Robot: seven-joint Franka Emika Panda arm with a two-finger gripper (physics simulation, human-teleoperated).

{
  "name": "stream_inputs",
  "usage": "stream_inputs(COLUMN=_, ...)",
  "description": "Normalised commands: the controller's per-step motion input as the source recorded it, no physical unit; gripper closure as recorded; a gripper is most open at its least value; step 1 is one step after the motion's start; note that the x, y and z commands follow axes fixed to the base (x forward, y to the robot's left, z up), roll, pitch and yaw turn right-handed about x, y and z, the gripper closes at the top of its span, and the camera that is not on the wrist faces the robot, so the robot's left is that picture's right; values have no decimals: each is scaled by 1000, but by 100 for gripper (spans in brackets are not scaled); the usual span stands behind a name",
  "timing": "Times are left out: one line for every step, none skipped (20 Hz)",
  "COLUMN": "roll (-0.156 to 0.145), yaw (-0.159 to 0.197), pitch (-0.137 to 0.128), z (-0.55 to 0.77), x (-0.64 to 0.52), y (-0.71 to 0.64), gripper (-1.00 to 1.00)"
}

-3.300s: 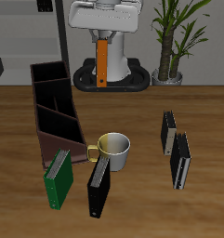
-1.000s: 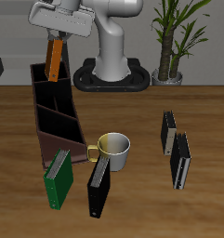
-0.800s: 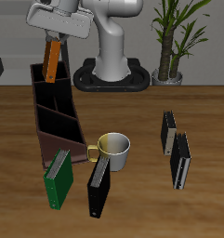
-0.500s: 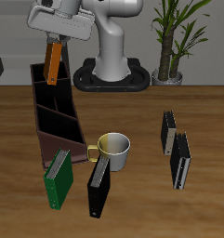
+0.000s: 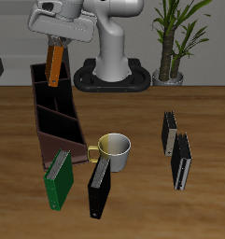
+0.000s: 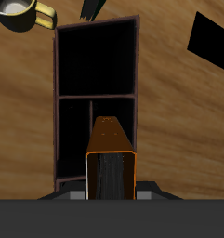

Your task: Place the orange book into the right desk caddy's back compartment

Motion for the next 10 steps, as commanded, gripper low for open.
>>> stream_inputs(roll=-24, yaw=-62, pitch=38, z=342, x=271, y=-40, gripper=100)
stream_inputs(roll=-5, yaw=-56, pitch=133, z=-46, x=157, y=-56, gripper=100)
stream_inputs(roll=0, yaw=0, pitch=0, z=-3, x=-35, y=-9, gripper=100)
stream_inputs(roll=-7, yaw=10, pitch=42, z=32, x=49, y=-38, gripper=100)
stream_inputs(roll=-25, yaw=35, pitch=-44, z=75, x=152, y=18, gripper=100)
stream_inputs(roll=0, yaw=0, pitch=0, z=-20, x=-71, y=-18, gripper=100)
stream_inputs(roll=-3, yaw=-33, pitch=8, z=237, x=125, y=27, gripper=100)
stream_inputs(roll=-25, yaw=-77, pitch=-17, z=241, x=94, y=-52, gripper=100)
stream_inputs(roll=0, yaw=0, pitch=0, z=-21, x=-81, y=-42, gripper=100)
stream_inputs(roll=10, yaw=46, pitch=-85, z=231, x=110, y=56, gripper=100)
